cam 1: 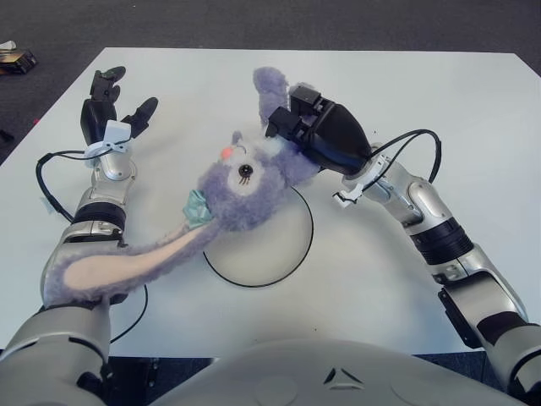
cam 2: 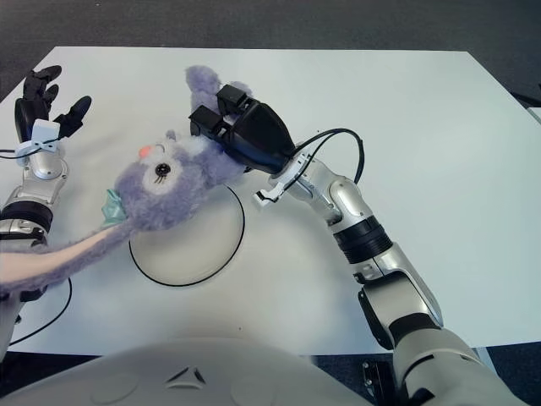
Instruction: Put the doll into the plate.
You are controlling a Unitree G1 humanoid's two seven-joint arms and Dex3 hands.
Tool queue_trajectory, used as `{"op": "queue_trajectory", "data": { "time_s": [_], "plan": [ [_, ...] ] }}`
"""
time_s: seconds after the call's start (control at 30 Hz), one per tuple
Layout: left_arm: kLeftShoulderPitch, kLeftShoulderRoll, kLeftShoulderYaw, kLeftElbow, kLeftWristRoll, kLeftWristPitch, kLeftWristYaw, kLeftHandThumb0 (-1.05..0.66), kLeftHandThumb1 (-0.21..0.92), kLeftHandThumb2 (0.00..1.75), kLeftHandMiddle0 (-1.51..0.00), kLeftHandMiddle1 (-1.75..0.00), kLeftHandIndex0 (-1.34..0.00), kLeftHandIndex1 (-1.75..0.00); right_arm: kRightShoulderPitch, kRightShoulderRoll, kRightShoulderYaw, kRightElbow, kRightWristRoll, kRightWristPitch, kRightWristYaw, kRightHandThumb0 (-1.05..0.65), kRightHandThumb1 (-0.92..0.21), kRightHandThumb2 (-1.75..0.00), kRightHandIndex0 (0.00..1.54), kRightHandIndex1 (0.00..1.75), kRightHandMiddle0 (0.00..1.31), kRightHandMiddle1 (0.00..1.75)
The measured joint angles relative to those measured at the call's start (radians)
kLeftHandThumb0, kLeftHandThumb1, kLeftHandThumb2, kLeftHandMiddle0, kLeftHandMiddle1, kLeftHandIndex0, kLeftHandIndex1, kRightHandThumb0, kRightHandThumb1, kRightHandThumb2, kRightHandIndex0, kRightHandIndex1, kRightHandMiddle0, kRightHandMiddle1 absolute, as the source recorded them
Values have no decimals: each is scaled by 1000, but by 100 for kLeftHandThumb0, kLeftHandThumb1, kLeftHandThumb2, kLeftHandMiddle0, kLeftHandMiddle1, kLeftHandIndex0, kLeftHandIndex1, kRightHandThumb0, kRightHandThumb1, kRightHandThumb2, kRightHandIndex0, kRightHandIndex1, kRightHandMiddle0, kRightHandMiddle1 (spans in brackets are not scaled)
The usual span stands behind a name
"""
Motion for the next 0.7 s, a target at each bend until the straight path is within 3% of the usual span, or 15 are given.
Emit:
{"op": "queue_trajectory", "data": {
  "time_s": [0.1,0.2,0.67,0.7],
  "plan": [
    [23,1,4,-24,0,0,13,-40,92,30,-73,-3,-38,-72,-5,-15,8,29,100,-50,77,-37,-78,-45,56,175,55,144],
    [43,2,7,-35,0,1,24,-41,92,30,-73,-3,-37,-71,-6,-30,11,45,133,-81,127,-37,-81,-41,54,175,53,145],
    [66,2,24,-89,0,43,65,-43,92,29,-70,-1,-39,-64,-37,-54,8,51,82,-149,133,-36,-84,-41,49,175,46,151],
    [67,2,24,-92,0,46,66,-43,92,29,-70,-1,-39,-64,-36,-54,8,50,80,-149,133,-23,-76,-55,51,165,42,155]
  ]
}}
